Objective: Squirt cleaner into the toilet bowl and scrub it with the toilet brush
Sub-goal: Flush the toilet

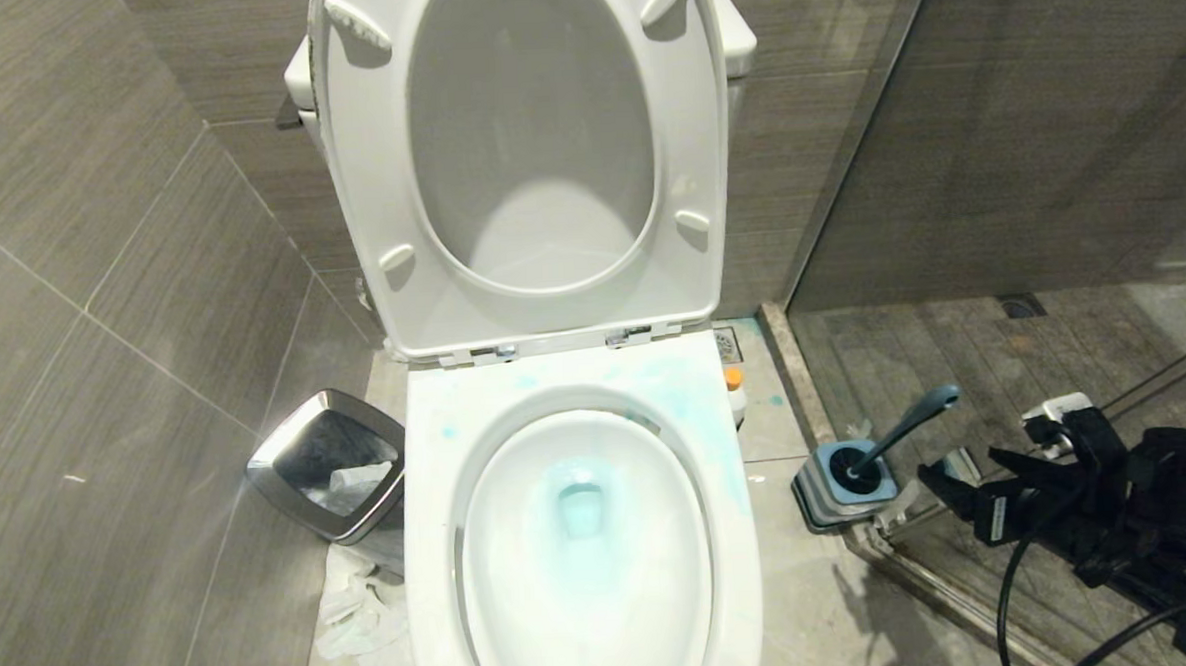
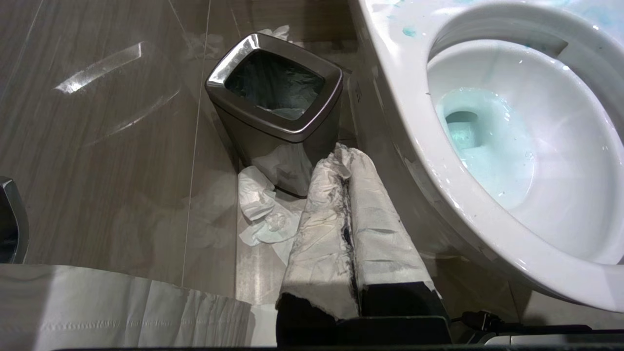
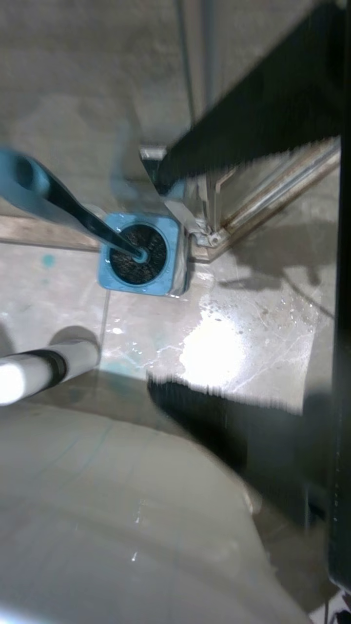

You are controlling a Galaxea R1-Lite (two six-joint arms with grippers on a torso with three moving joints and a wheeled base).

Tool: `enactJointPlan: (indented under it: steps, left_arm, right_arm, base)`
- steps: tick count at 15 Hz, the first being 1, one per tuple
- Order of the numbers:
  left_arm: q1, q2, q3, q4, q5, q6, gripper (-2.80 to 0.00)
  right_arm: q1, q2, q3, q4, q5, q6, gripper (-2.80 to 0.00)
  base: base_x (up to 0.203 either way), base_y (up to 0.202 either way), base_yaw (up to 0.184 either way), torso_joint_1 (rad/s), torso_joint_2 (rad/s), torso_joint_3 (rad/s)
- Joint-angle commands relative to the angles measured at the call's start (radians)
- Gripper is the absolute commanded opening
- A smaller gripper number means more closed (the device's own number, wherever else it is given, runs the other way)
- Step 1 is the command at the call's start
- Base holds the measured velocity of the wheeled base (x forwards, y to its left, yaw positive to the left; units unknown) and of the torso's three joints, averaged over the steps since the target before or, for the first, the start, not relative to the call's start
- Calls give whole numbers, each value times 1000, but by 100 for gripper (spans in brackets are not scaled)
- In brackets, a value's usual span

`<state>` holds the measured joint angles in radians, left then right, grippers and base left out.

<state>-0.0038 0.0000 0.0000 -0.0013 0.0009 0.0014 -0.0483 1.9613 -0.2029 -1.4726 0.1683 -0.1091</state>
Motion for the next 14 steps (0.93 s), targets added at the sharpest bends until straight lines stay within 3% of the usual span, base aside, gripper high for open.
enactJointPlan:
  steps: [1, 10, 14]
  left_arm:
    - [-1, 0, 0, -1, 1, 0, -280]
    - [-1, 0, 0, 0, 1, 0, -280]
    - [-1, 0, 0, 0, 1, 0, -280]
  right_arm:
    - [2, -194, 82, -7, 1, -2, -280]
    - [1, -547, 70, 14, 2, 1, -280]
    - [-2, -888, 73, 206, -2, -1, -280]
  base:
    - [0, 0, 0, 0, 0, 0]
    - [0, 0, 0, 0, 0, 0]
    - [0, 0, 0, 0, 0, 0]
